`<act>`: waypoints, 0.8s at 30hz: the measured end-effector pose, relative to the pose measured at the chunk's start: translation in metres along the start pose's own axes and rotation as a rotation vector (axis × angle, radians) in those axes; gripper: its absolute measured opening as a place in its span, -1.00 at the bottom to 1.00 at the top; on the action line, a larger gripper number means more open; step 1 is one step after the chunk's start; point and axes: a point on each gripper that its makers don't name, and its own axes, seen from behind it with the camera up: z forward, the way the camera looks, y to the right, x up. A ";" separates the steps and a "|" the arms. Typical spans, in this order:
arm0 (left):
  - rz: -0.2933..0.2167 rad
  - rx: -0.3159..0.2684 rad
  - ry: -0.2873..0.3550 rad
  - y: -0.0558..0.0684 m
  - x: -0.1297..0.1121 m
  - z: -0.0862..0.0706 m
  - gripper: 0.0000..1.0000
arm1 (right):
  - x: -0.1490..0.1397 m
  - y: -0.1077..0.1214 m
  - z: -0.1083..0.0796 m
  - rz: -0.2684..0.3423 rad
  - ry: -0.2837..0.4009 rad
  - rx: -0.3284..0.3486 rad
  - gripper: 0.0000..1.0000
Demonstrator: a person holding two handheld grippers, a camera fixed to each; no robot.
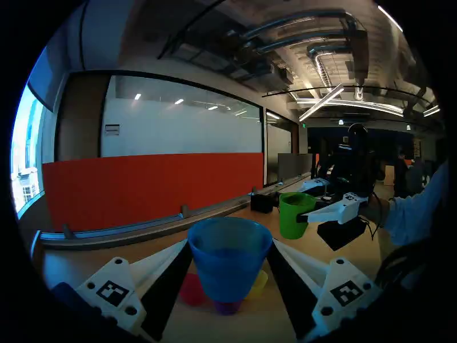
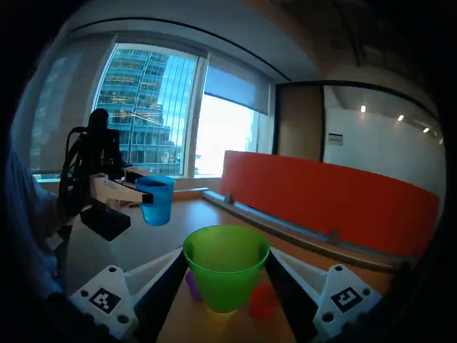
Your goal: Pour water
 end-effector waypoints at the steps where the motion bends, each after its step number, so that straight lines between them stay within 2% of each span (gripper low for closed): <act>1: 0.002 -0.001 0.000 0.001 0.000 0.000 0.73 | 0.001 0.000 0.000 0.000 0.004 0.000 0.85; 11: 0.012 -0.005 0.012 0.005 0.005 0.000 0.73 | 0.014 -0.004 0.004 -0.001 0.044 0.003 0.86; 24: 0.033 -0.010 0.040 0.007 0.019 0.001 0.73 | 0.016 -0.004 0.008 -0.007 0.044 0.007 0.85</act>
